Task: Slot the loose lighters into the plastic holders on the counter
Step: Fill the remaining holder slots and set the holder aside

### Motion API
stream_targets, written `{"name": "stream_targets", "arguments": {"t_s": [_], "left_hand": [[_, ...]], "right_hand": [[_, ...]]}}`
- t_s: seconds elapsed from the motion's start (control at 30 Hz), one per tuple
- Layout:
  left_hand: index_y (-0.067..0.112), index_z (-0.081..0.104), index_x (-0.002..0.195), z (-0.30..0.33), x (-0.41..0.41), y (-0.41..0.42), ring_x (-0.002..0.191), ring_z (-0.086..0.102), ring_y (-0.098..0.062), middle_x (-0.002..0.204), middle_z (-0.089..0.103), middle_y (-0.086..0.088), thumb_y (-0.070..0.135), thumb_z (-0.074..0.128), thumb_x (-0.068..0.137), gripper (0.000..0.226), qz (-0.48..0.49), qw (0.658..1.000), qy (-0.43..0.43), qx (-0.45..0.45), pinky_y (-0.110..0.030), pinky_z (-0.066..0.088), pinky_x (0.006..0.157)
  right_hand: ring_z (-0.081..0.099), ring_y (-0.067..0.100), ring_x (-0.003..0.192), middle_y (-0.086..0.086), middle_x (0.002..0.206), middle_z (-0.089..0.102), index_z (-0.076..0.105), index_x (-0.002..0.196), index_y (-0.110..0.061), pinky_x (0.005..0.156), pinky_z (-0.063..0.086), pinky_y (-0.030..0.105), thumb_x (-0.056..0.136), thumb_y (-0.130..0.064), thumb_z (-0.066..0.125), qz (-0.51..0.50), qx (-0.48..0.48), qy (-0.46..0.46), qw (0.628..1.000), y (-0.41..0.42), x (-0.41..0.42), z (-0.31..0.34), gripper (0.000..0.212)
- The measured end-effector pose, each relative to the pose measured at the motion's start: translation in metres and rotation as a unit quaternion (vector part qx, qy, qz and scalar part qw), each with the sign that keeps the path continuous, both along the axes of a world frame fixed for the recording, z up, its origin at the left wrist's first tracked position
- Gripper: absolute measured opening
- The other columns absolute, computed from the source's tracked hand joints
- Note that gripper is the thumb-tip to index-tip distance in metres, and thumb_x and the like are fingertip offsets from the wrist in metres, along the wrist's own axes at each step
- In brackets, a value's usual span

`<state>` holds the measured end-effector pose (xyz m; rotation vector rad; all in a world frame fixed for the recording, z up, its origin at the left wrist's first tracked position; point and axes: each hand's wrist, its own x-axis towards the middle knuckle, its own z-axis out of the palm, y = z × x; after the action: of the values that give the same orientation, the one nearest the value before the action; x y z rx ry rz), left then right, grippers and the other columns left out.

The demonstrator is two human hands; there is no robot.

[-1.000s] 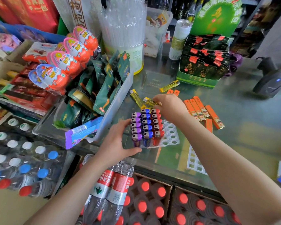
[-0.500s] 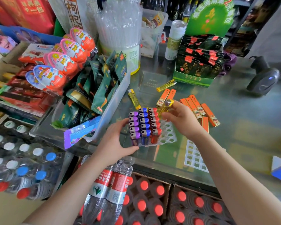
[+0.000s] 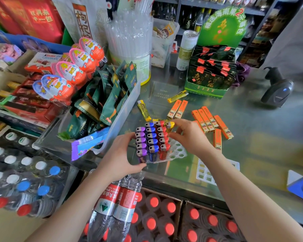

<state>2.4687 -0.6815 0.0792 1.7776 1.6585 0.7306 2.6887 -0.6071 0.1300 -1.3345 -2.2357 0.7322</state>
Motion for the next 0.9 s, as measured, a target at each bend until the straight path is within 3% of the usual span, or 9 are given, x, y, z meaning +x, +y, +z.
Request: {"name": "stream_targets", "arguments": {"t_s": [0.13,0.23,0.3,0.33,0.4,0.5,0.57,0.73,0.9], "left_hand": [[0.035,0.049,0.110,-0.001,0.000,-0.001,0.109,0.052,-0.005,0.107,0.057,0.016,0.043,0.081,0.051,0.067,0.003,1.000,-0.005,-0.005,-0.037,0.049,0.090],[0.037,0.049,0.106,-0.003,0.000,0.002,0.106,0.054,-0.007,0.104,0.059,0.015,0.044,0.080,0.050,0.064,0.005,1.000,-0.009,-0.005,-0.038,0.050,0.086],[0.036,0.049,0.108,-0.005,0.000,0.000,0.108,0.053,-0.006,0.105,0.058,0.015,0.042,0.081,0.051,0.066,0.011,1.000,-0.013,0.002,-0.035,0.049,0.088],[0.036,0.049,0.109,-0.006,-0.001,0.000,0.108,0.052,-0.006,0.106,0.057,0.014,0.041,0.081,0.051,0.067,0.013,1.000,-0.015,0.001,-0.034,0.049,0.088],[0.034,0.049,0.109,-0.006,-0.003,0.002,0.107,0.054,-0.008,0.105,0.058,0.012,0.041,0.080,0.052,0.065,0.005,1.000,-0.020,-0.012,-0.035,0.050,0.087],[0.033,0.050,0.106,-0.010,-0.007,0.012,0.101,0.058,-0.016,0.101,0.060,0.009,0.041,0.078,0.054,0.059,-0.028,0.999,-0.017,-0.031,-0.043,0.051,0.082],[0.033,0.049,0.110,-0.011,-0.009,0.014,0.103,0.057,-0.018,0.103,0.060,0.008,0.040,0.078,0.054,0.064,-0.030,0.998,-0.028,-0.038,-0.045,0.051,0.082],[0.032,0.044,0.123,-0.013,-0.008,0.005,0.118,0.048,-0.009,0.118,0.053,0.011,0.036,0.078,0.055,0.076,-0.017,0.999,-0.039,-0.021,-0.036,0.044,0.096],[0.031,0.048,0.116,-0.028,-0.010,0.009,0.108,0.055,-0.012,0.108,0.059,0.011,0.042,0.081,0.056,0.069,-0.016,0.998,-0.038,-0.039,-0.041,0.049,0.088]], "right_hand": [[0.038,-0.003,0.052,-0.024,0.062,0.038,0.064,0.101,0.000,0.055,0.036,0.003,0.079,-0.007,0.068,0.002,0.005,0.007,1.000,-0.003,-0.002,0.003,0.024],[0.037,-0.002,0.051,-0.021,0.060,0.039,0.064,0.085,-0.016,0.051,0.036,0.008,0.079,-0.008,0.068,0.020,-0.023,-0.001,1.000,0.001,-0.001,0.007,0.010],[0.039,0.002,0.054,-0.018,0.066,0.045,0.057,0.077,-0.023,0.055,0.033,0.012,0.081,-0.010,0.066,0.053,-0.052,-0.043,0.996,0.008,0.002,0.007,0.017],[0.041,0.004,0.058,-0.016,0.077,0.050,0.060,0.090,-0.019,0.061,0.036,0.018,0.082,-0.007,0.064,0.079,-0.057,-0.080,0.992,0.014,0.005,0.007,0.015],[0.042,0.000,0.068,-0.012,0.099,0.049,0.053,0.119,-0.020,0.067,0.037,0.020,0.082,0.004,0.055,0.102,-0.045,-0.136,0.984,0.029,0.011,0.006,0.044],[0.048,0.004,0.077,-0.005,0.101,0.051,0.056,0.115,-0.020,0.070,0.039,0.023,0.080,0.011,0.047,0.092,-0.009,-0.106,0.990,0.053,0.006,0.008,0.048],[0.050,0.010,0.085,0.000,0.102,0.053,0.058,0.114,-0.017,0.079,0.042,0.026,0.087,0.005,0.048,0.114,-0.023,-0.095,0.989,0.065,-0.006,0.005,0.037],[0.055,0.015,0.080,0.005,0.110,0.051,0.056,0.124,-0.021,0.076,0.048,0.033,0.091,-0.008,0.051,0.216,-0.028,-0.128,0.968,0.085,-0.043,-0.013,0.036],[0.058,0.026,0.095,0.009,0.130,0.042,0.052,0.126,-0.029,0.089,0.047,0.037,0.094,-0.029,0.045,0.260,-0.001,-0.222,0.940,0.100,-0.056,-0.009,0.033]]}}
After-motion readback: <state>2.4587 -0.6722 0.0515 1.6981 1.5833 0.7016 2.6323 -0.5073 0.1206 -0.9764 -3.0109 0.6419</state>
